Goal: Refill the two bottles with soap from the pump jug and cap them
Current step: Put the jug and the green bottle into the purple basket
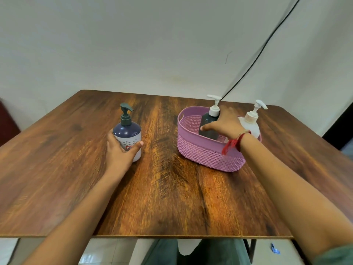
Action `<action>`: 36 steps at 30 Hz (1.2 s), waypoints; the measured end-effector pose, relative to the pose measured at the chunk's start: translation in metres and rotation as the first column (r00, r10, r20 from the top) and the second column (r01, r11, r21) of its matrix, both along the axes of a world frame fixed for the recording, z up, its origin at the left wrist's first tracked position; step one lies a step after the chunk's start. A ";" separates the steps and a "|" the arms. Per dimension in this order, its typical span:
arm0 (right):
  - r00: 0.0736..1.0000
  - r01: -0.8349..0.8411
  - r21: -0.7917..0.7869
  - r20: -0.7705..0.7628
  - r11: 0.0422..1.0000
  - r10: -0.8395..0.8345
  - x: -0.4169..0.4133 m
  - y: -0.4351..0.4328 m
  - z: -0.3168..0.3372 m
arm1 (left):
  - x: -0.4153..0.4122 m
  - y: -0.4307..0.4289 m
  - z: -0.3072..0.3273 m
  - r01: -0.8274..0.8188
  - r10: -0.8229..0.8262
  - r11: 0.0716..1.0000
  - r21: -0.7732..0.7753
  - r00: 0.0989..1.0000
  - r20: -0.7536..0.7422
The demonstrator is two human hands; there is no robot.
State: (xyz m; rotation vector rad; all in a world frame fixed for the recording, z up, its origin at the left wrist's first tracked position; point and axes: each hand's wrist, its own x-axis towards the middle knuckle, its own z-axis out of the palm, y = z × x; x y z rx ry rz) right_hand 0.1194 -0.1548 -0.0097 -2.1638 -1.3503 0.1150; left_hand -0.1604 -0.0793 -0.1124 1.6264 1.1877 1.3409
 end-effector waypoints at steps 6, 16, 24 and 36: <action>1.000 -0.022 -0.161 0.008 0.987 0.024 -0.004 0.002 -0.008 | 0.000 0.002 -0.002 -0.013 0.013 1.000 0.001 1.000 -0.004; 0.999 -0.014 -0.245 0.026 0.969 0.021 -0.014 -0.003 0.000 | 0.000 0.002 -0.002 -0.009 0.009 1.000 -0.007 1.000 -0.002; 0.989 0.084 0.042 0.118 0.996 -0.089 -0.026 -0.016 0.007 | -0.002 0.001 -0.003 -0.007 0.007 1.000 -0.024 1.000 -0.005; 0.980 0.148 0.100 0.118 0.984 -0.159 -0.022 -0.011 0.011 | -0.001 0.003 -0.004 0.007 -0.007 1.000 -0.029 1.000 0.012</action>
